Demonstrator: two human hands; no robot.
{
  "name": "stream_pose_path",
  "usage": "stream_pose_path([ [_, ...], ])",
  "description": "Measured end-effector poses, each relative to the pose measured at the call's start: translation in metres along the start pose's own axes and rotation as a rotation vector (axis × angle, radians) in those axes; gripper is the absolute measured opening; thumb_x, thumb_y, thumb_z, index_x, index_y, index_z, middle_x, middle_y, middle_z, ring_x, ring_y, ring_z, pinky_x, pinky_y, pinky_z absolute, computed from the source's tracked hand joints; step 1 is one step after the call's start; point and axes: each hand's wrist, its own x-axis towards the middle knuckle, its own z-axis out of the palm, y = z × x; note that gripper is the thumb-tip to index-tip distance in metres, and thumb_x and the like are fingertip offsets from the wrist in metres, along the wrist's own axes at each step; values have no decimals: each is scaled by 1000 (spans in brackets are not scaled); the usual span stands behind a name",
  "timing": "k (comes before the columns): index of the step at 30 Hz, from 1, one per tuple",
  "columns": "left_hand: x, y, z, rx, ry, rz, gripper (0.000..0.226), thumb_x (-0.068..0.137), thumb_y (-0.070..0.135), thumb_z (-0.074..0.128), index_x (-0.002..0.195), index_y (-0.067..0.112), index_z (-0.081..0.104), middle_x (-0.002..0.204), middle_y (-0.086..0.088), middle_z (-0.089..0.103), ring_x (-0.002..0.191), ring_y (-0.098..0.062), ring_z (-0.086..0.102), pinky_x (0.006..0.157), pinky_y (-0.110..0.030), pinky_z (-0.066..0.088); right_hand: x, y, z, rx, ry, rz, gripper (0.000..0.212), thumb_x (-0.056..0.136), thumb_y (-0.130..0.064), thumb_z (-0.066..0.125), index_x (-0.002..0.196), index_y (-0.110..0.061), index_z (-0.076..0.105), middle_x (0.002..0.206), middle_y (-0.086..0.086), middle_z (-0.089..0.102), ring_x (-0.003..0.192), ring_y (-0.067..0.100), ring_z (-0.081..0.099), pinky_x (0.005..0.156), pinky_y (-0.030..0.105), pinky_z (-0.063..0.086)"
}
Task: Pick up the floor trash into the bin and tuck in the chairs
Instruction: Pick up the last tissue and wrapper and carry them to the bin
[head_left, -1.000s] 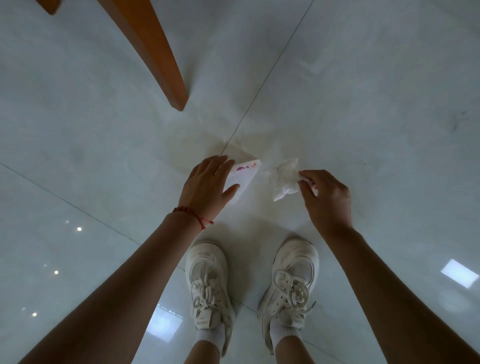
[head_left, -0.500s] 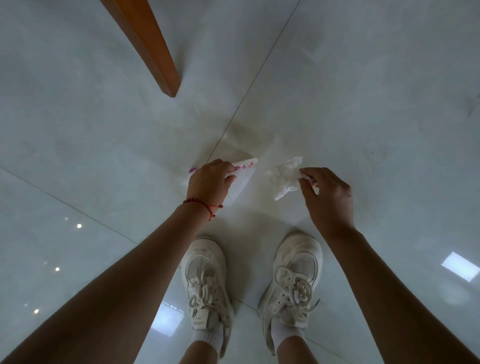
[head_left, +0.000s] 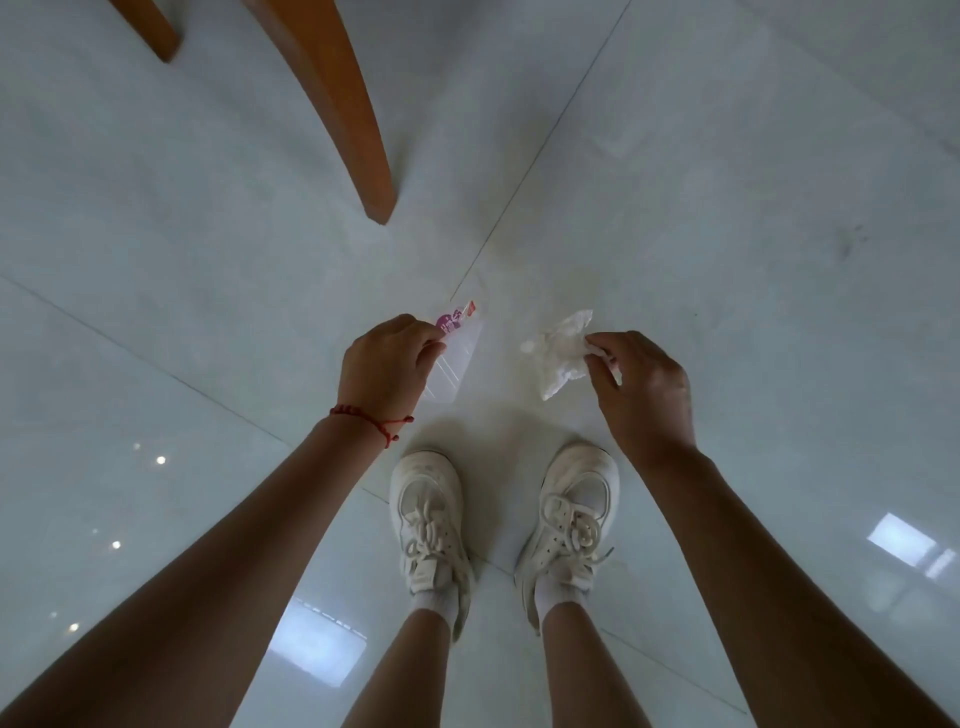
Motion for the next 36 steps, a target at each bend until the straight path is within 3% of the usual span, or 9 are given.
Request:
stream_pose_path([
  [6,-15,41,-91,44,57,63,9,76,6,66,75,-2,69,66,-13,67,54,-28,62,51,-26,46,10,-53,-72,-9,7,-38,11,80,-6,60,86,0,67,74,13,67,62,29,62,54,34,54],
  [9,-25,67,-138,30,109,83,14,79,11,63,77,-1,69,69,-13,68,56,-27,63,52,-27,48,11,-87,-113,-2,16,-61,17,82,-11,55,87,-1,67,73,12,66,63,27,62,56,30,52],
  [15,-53,123,-234,11,184,104,27,83,19,52,78,0,70,70,-12,69,58,-26,65,54,-26,51,3,-162,-200,7,60,-96,11,77,-3,63,87,0,68,74,11,68,64,23,64,63,19,46],
  [25,-111,188,-366,27,280,60,30,83,21,50,78,1,71,69,-10,69,56,-23,65,47,-31,54,-16,-263,-324,-20,120,-191,10,77,-3,62,84,-1,69,70,8,66,61,21,62,59,25,50],
  [30,-149,204,-414,42,384,-11,30,83,21,50,77,1,71,67,-10,68,52,-24,63,49,-26,51,-14,-311,-362,10,125,-251,24,84,-14,48,84,-3,69,69,8,65,59,24,61,57,26,50],
  [36,-205,201,-463,40,532,-181,31,82,23,50,76,1,71,67,-10,68,53,-25,63,50,-30,53,-9,-367,-386,48,105,-327,12,78,-2,61,88,0,69,70,10,65,60,24,61,57,27,52],
])
